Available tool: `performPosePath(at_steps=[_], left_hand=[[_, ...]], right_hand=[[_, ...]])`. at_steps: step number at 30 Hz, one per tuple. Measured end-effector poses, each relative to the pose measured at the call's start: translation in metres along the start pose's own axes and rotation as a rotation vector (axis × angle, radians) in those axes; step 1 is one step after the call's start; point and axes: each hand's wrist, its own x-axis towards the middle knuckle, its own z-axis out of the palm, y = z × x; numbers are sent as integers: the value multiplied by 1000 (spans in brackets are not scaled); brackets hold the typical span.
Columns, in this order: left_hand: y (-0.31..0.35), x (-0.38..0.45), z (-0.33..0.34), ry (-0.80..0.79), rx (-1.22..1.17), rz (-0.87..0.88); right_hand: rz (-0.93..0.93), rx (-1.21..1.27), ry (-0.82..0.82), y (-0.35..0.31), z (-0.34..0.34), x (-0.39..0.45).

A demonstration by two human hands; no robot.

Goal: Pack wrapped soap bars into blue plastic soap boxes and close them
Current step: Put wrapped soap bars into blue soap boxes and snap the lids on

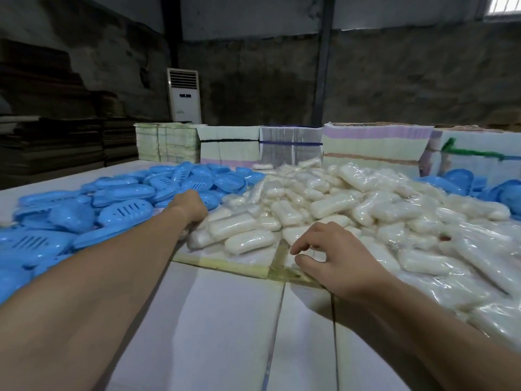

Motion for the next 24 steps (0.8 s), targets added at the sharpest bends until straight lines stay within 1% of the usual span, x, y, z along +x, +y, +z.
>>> performPosePath(at_steps=[4, 7, 9, 11, 14, 16, 18, 20, 22, 24], left_hand=[[-3, -4, -3, 21, 17, 50], [0, -8, -5, 172, 42, 146], [8, -13, -9, 298, 16, 272], [22, -25, -15, 376, -81, 417], [45, -57, -21, 391, -249, 642], [61, -87, -21, 310, -379, 760], [74, -119, -16, 147, -532, 840], [78, -144, -4, 40, -544, 956], [76, -159, 11, -28, -453, 1094], [72, -166, 18, -123, -429, 1152]], right_hand=[[16, 13, 1, -2, -2, 0], [24, 8, 17, -2, -4, -1], [33, 10, 65, -1, -5, 0], [63, 45, 141, 1, -9, 1], [126, 42, 267, 5, -18, 3], [178, 15, 355, 10, -28, 3], [248, -17, 454, 15, -40, 1], [338, -86, 504, 22, -52, -2], [434, -182, 474, 29, -62, -6], [518, -277, 388, 33, -67, -8]])
